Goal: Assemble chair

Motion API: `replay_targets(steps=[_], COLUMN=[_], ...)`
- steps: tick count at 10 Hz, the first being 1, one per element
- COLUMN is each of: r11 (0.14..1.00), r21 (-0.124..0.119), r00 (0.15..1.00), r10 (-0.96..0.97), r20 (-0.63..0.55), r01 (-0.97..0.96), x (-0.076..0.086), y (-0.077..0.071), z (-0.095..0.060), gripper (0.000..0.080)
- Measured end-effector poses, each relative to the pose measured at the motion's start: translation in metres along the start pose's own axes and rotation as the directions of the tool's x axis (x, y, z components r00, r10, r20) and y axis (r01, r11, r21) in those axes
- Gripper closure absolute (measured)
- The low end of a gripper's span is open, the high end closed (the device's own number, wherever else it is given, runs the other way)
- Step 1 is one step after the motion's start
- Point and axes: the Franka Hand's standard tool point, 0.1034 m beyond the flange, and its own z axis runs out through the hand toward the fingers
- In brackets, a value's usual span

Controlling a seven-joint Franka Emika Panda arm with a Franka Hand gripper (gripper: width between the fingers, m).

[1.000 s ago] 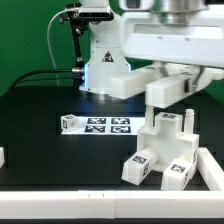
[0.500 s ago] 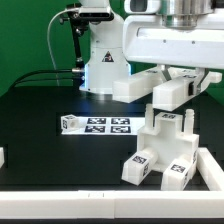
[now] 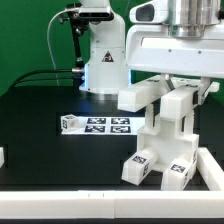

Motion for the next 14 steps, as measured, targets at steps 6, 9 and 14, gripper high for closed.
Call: replay_targets(steps=[6,9,14], r11=[0.999,0.998,0.999], r21=[0.032,0.038,0.041], r00=[0.998,0.997,0.998], r10=[-0.027,-0.038,-0.03], r20=[-0.049,-0.061,-0.056], r01=[0.029,0.04,0.032], x=[0.008,0.009,0.011], y=[-0.01,-0.011,-0.007], z=[0.0,0.0,-0.002], gripper=[0.0515,0.0515,0.0515])
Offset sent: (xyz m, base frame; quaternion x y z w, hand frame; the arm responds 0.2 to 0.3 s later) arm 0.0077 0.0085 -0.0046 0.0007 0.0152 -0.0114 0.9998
